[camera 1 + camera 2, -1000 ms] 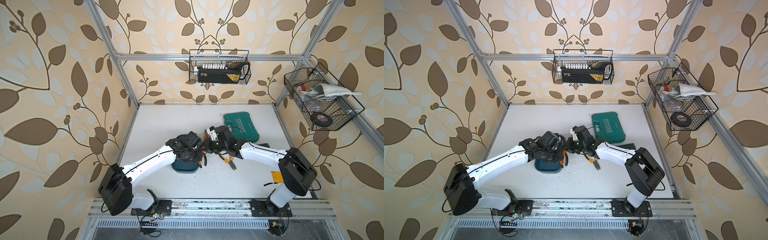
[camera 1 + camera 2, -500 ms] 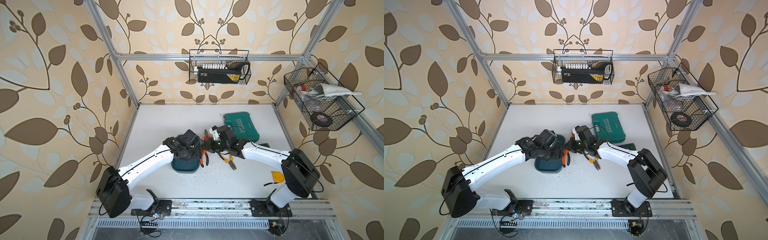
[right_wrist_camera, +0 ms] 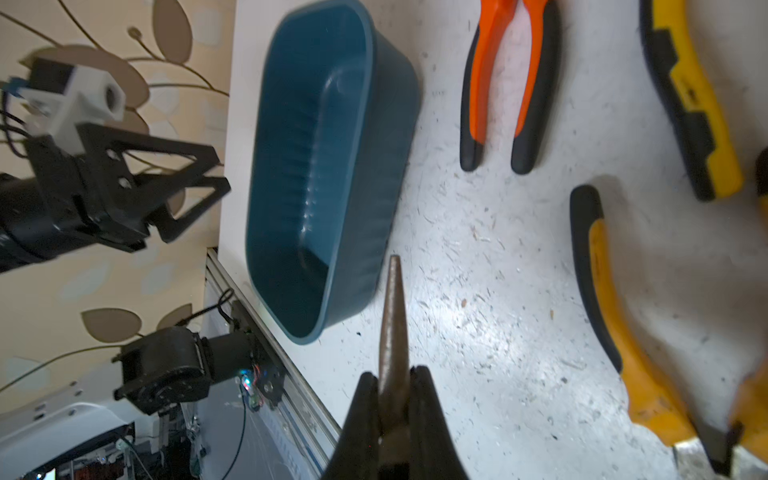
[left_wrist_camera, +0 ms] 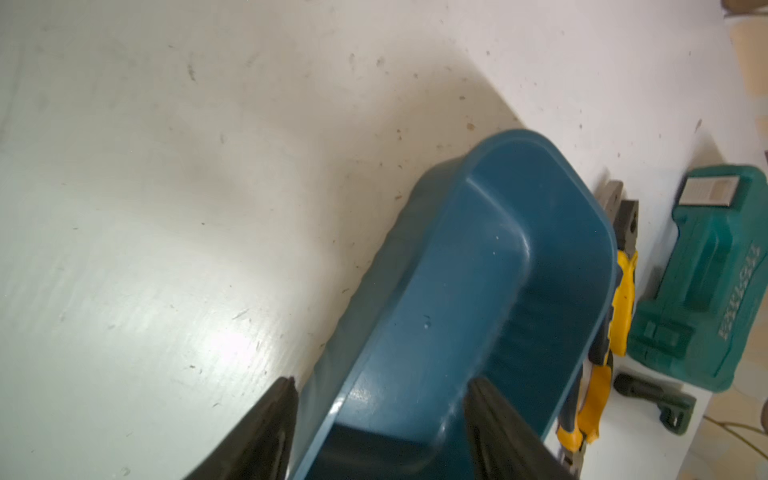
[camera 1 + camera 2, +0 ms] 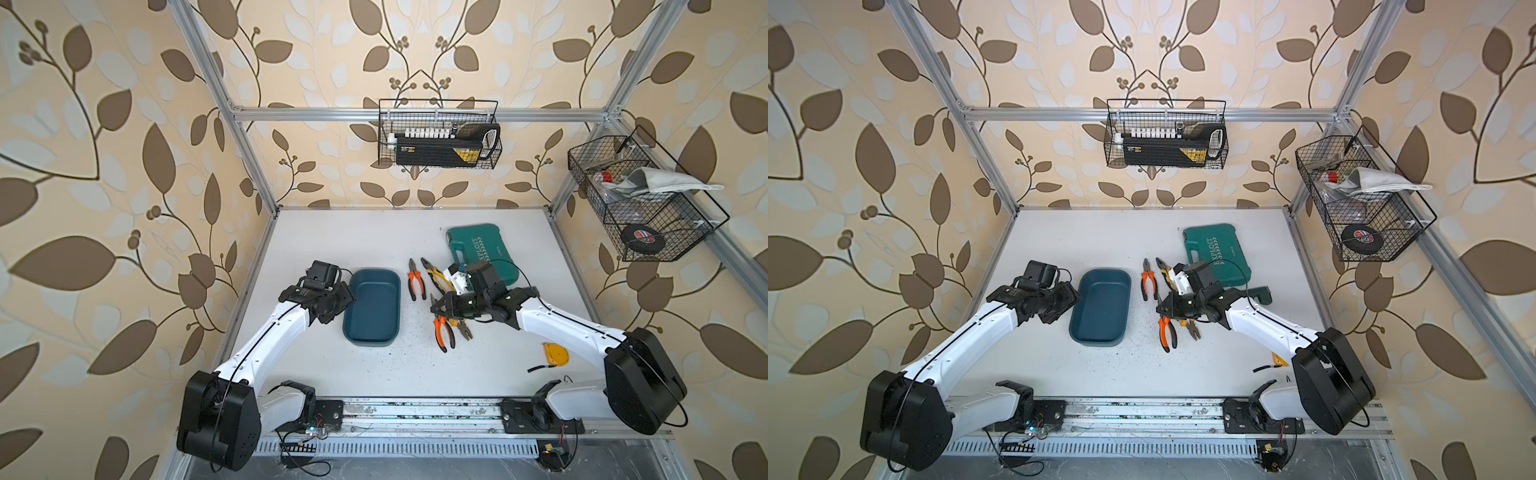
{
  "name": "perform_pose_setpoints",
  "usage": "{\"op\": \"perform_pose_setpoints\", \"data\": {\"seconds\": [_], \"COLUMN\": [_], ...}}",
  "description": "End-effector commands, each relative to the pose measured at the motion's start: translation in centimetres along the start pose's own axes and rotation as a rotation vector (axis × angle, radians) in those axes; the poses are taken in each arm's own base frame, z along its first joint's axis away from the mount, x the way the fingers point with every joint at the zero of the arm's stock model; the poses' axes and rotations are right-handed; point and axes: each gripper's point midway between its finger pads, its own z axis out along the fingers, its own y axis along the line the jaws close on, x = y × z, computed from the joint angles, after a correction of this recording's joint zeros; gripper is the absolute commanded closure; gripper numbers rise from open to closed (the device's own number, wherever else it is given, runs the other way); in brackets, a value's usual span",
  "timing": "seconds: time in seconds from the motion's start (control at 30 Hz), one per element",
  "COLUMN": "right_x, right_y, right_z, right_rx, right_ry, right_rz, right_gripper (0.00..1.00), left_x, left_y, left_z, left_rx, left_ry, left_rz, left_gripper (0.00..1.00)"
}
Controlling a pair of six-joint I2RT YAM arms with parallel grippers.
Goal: Take the pliers out of the storage box
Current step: Place the pliers at the center of the board.
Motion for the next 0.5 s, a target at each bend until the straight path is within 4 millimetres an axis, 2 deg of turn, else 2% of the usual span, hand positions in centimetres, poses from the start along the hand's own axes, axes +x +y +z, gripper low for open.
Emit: {"op": "perform_pose_setpoints", "data": {"seconds": [0.0, 0.1, 0.2, 0.33, 0.47], "right_x": [1.5, 1.9, 2.1, 2.0, 1.6], "right_y": [-1.1, -2.3, -2.2, -2.3, -2.0], "right_z": [0.8, 2.3, 3.8, 5.9, 7.4], "right_rx": [0.052, 0.086, 0.064, 0.057, 0.036], "right_ry": [0.032, 0.043, 0.030, 0.033, 0.018], "right_rz": [-0.031, 0.027, 0.047, 0.073, 0.093], "right_gripper": [1.00, 1.00, 1.00, 1.00, 1.00], "left_x": [-1.9, -2.5, -2.8, -2.8, -2.3], "left_y": [1.4, 2.6, 3.3, 5.3, 4.5], "left_z": [-0.1, 0.0, -0.4, -0.8, -0.2], "left_rx": [-0.009, -0.025, -0.056, -0.150, -0.093], "left_ry": [-0.171, -0.250, -0.282, -0.296, -0.275], "left_rz": [-0.044, 0.005, 0.028, 0.034, 0.050], "left_gripper": [0.32, 0.31, 0.31, 0.29, 0.30]}}
